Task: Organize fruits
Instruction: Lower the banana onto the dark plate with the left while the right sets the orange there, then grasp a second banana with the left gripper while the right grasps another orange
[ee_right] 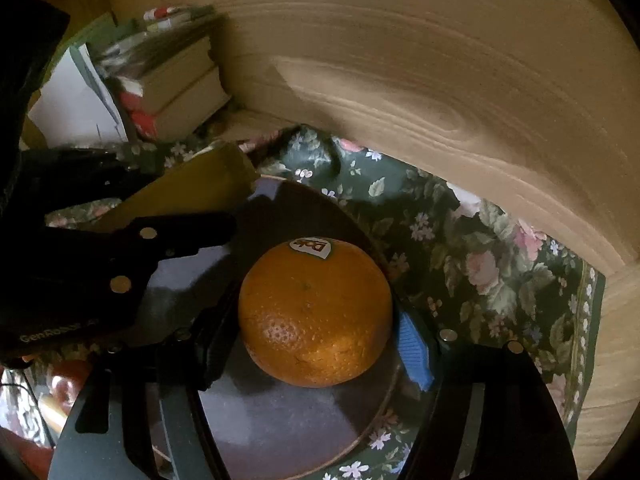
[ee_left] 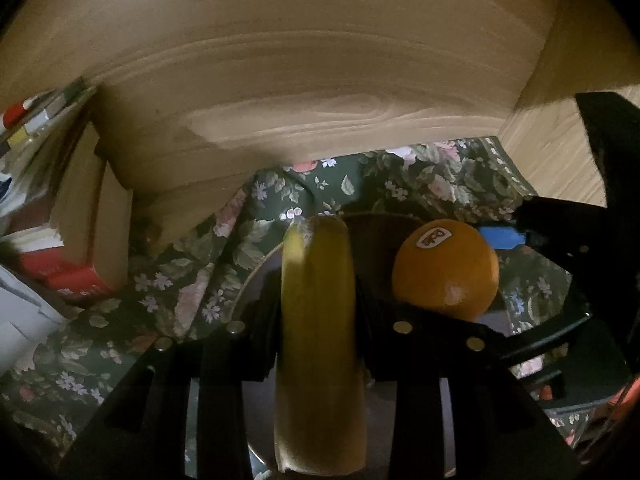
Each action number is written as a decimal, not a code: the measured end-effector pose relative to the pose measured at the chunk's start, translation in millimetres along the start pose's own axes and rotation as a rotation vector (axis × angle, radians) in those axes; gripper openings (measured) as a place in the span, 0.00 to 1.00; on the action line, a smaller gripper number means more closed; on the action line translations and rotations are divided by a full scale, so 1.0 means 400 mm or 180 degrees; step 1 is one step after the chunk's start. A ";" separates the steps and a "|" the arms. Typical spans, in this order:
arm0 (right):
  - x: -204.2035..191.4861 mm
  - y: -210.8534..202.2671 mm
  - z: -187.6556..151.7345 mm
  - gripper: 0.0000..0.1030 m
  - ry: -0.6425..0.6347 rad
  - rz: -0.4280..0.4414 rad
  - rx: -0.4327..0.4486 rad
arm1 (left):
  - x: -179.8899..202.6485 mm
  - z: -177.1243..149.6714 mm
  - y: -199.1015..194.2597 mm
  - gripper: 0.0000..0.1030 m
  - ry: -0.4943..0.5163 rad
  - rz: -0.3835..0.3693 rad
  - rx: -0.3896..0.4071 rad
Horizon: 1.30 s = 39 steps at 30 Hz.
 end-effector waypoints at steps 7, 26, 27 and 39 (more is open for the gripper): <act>-0.031 -0.020 0.007 0.71 -0.0272 -0.0290 0.0133 | -0.002 0.009 -0.036 0.33 0.0015 -0.0017 0.0146; -0.067 -0.269 -0.106 0.79 0.0181 -0.0194 0.0950 | -0.012 -0.146 -0.297 0.79 -0.0046 0.0332 0.0867; -0.075 -0.280 -0.118 0.79 0.0191 -0.0181 0.0988 | -0.010 -0.157 -0.308 0.83 -0.0050 0.0348 0.0888; -0.182 -0.321 -0.277 0.82 0.0199 -0.0069 0.1131 | 0.033 -0.348 -0.368 0.97 -0.0043 0.0374 0.0898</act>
Point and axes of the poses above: each gripper's, at about its wrist camera, not at the fingertips, and y roughly the way its jaws point, x to its right, z to its top, the point moved 2 cm from there along y, roughly the way its jaws point, and after that the axes turned 5 degrees about -x, right-handed, at the moved point
